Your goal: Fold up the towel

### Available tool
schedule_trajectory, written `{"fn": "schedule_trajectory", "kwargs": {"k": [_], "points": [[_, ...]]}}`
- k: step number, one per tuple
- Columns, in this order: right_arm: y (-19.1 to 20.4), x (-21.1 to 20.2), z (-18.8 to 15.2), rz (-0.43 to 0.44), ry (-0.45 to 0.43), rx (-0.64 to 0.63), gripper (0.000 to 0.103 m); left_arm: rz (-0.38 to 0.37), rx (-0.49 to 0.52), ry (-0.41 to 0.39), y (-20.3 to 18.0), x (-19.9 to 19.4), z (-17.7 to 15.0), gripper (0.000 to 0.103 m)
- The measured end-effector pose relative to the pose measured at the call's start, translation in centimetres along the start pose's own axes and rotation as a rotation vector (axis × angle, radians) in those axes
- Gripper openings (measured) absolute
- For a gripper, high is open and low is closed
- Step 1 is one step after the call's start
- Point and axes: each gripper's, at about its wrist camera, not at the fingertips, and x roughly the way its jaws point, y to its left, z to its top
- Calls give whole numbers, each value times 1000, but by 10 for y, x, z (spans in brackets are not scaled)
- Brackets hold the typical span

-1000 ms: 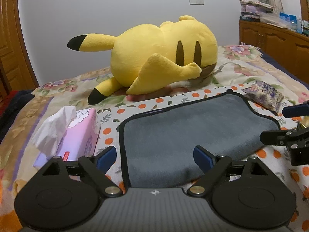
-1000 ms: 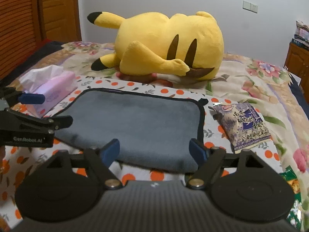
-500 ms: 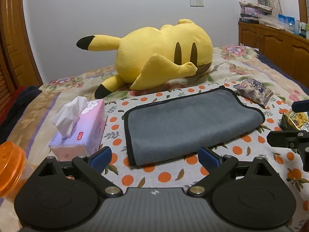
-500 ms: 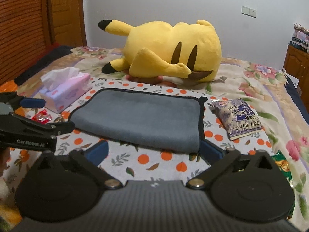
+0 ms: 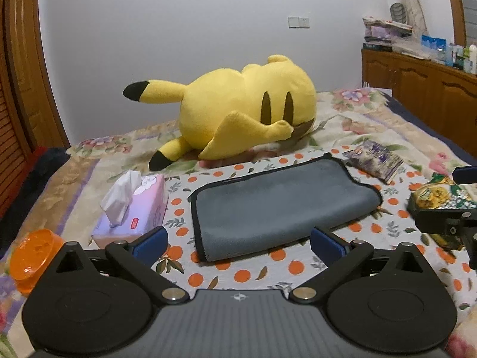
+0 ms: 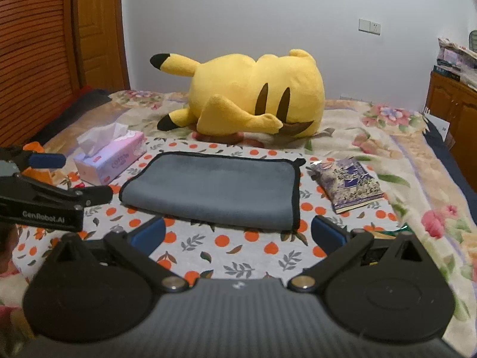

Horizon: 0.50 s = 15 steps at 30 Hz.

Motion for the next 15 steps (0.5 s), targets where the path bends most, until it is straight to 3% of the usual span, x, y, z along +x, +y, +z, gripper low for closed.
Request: {"fn": "schedule_trajectory", "kwargs": {"k": [15], "points": [[0, -54, -2, 3, -48, -14, 103, 6, 11, -32, -12, -66, -8, 103]]}}
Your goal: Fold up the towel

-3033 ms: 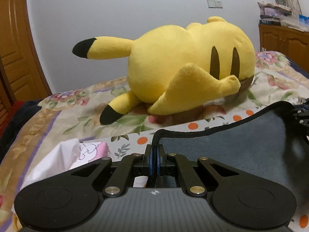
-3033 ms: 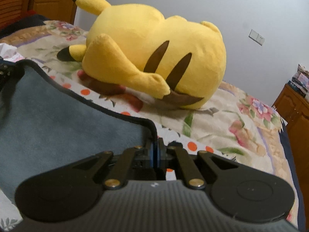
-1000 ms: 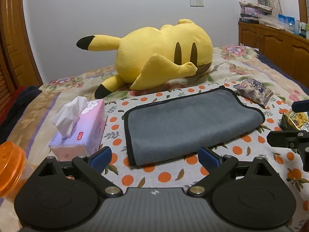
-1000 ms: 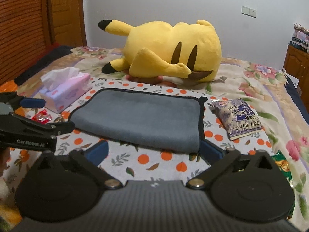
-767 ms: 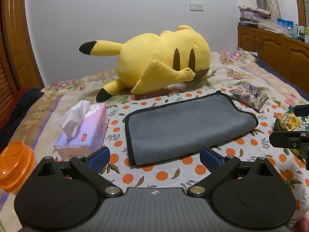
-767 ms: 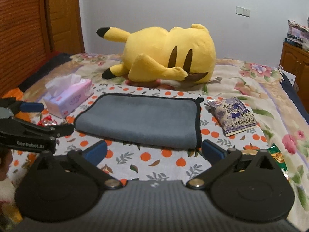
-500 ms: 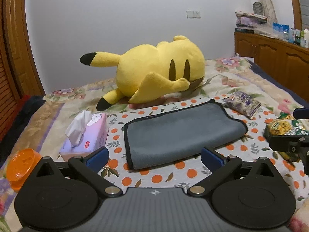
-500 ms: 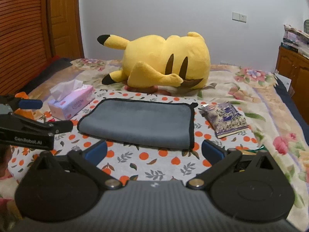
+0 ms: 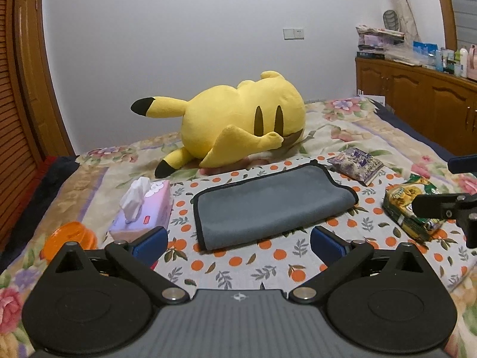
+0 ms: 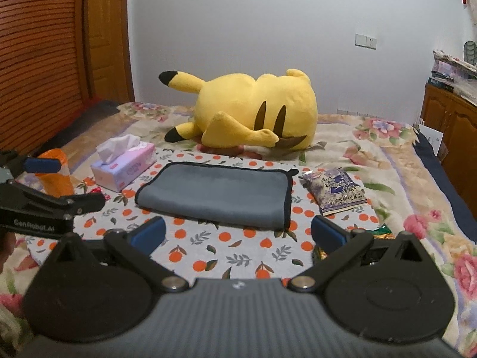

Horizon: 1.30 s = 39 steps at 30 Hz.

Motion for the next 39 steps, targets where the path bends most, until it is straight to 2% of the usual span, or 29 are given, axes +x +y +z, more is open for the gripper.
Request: {"fn": "schedule_trajectory", "kwargs": {"k": [19, 27, 39], "points": [[-6, -55, -17, -19, -31, 26, 103, -3, -59, 24, -13, -58, -15, 103], [-9, -76, -26, -34, -44, 36, 103, -11, -58, 50, -23, -75, -27, 103], [-9, -102, -41, -41, -50, 59, 103, -1, -54, 45, -33, -103, -37, 103]]}}
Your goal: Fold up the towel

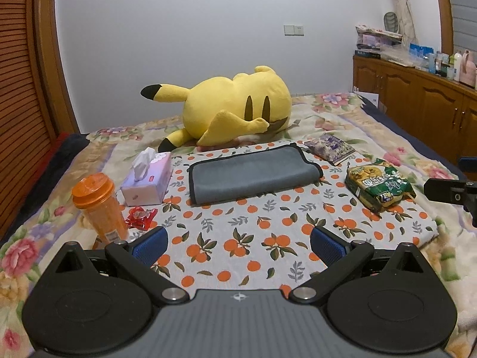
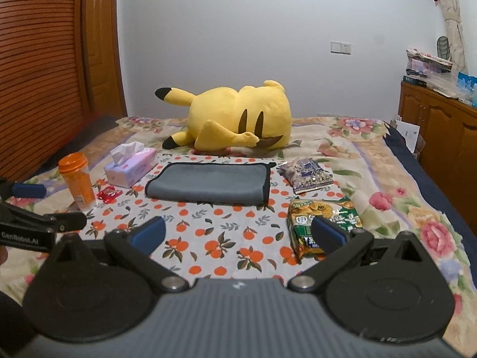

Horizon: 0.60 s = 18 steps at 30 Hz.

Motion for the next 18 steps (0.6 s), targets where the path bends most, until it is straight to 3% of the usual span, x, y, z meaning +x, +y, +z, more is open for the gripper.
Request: {"fn": "schedule_trajectory", "kwargs": {"k": [18], "points": [[-3, -21, -28, -1, -4, 18, 103, 14, -9, 21, -15, -21, -30, 103]]}}
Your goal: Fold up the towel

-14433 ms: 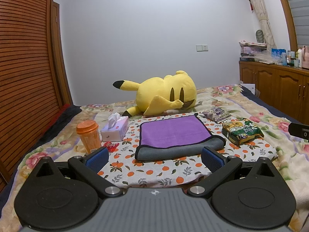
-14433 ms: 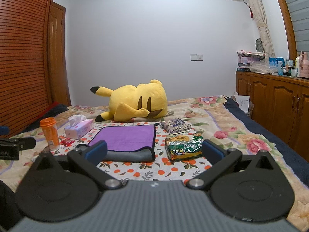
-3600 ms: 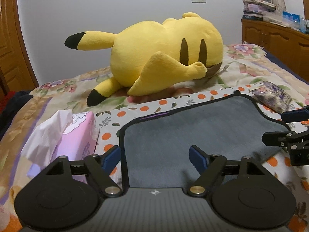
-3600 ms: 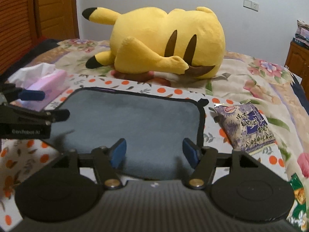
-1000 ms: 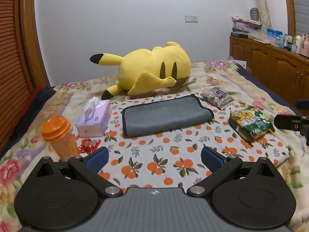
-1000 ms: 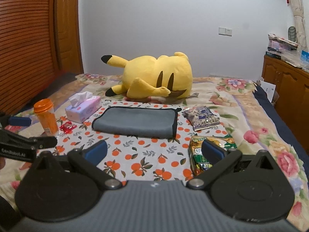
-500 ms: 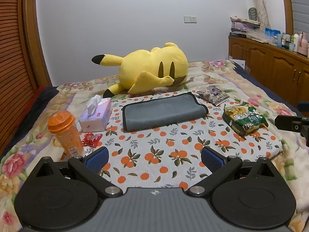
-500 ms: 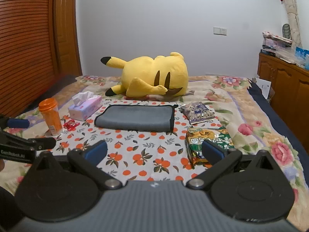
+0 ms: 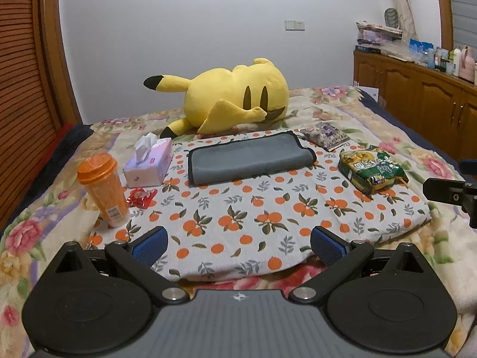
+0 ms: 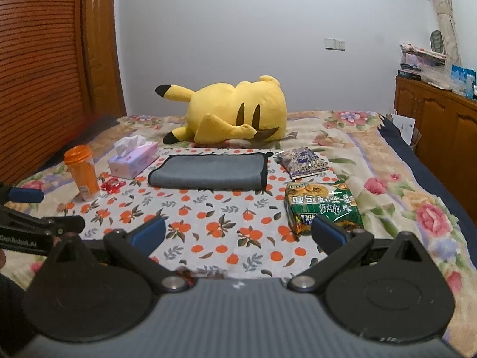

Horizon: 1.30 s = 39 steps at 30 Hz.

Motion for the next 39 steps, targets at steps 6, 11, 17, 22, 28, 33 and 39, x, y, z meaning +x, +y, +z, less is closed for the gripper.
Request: {"fn": "schedule_trajectory", "kwargs": {"k": [6, 11, 17, 22, 28, 33, 39], "points": [[3, -6, -13, 6, -8, -24, 103, -3, -27, 17, -4, -2, -13, 103], [6, -9, -28, 11, -10, -43, 103, 3, -24, 30, -10, 0, -23, 103], [3, -11, -40, 14, 2, -31, 103, 9, -29, 35, -16, -3, -32, 103], [-1, -13, -49, 12, 12, -17, 103, 17, -29, 44, -19, -5, -41, 103], [-5, -9, -58, 10, 33, 6, 103, 23, -24, 59, -21, -7, -52, 103], [-6, -9, -62, 0, 38, -2, 103, 24, -19, 67, -23, -6, -58, 103], [-8, -8, -65, -1, 47, 12, 103, 22, -15, 69, -25, -6, -63, 103]]}}
